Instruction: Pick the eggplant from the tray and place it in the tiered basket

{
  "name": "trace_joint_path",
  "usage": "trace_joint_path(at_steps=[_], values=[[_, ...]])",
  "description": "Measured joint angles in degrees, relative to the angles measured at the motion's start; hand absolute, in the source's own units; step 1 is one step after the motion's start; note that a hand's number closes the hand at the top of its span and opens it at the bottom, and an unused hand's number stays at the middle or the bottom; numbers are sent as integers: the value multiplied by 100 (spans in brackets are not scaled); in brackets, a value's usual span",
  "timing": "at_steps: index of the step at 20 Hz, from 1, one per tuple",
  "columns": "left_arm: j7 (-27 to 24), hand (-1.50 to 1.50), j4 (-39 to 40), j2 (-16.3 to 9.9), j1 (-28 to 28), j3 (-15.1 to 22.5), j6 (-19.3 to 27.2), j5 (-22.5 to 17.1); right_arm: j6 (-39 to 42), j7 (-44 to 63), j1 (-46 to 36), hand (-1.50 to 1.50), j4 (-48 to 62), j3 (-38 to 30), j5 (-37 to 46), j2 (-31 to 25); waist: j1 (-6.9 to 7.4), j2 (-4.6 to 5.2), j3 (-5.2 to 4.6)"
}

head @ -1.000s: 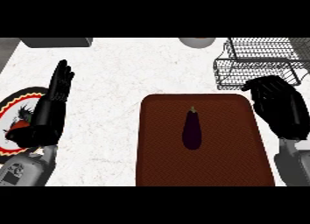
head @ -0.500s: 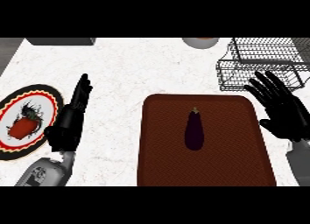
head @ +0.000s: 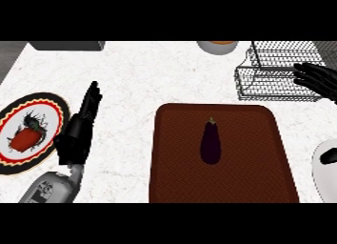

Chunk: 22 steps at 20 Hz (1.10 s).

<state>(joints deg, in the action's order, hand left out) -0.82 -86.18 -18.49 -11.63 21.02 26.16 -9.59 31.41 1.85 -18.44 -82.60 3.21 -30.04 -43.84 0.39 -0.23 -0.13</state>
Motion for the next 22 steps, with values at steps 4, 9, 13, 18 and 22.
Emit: trace_joint_path(at_steps=[4,9,13,18,22], values=[[-9,0,-18,97,20,73,60,77,56,367,-406,-150,-607,434,969,-488,34,-4,-4],[39,0,-28,73,1,-2,-34,67,-34,1452,-1067,-150,-1235,1104,1658,-448,62,8,-3],[-18,0,-39,154,91,1,-37,169,-48,2407,-1611,-150,-1424,1589,1937,8,56,16,1],[98,0,-26,286,2,-98,-64,327,132,3375,-2064,-150,-1492,1764,2011,613,13,18,6],[234,0,-128,282,18,-236,-176,391,338,3771,-2163,-150,-1501,1890,2243,1019,-1,17,7]])
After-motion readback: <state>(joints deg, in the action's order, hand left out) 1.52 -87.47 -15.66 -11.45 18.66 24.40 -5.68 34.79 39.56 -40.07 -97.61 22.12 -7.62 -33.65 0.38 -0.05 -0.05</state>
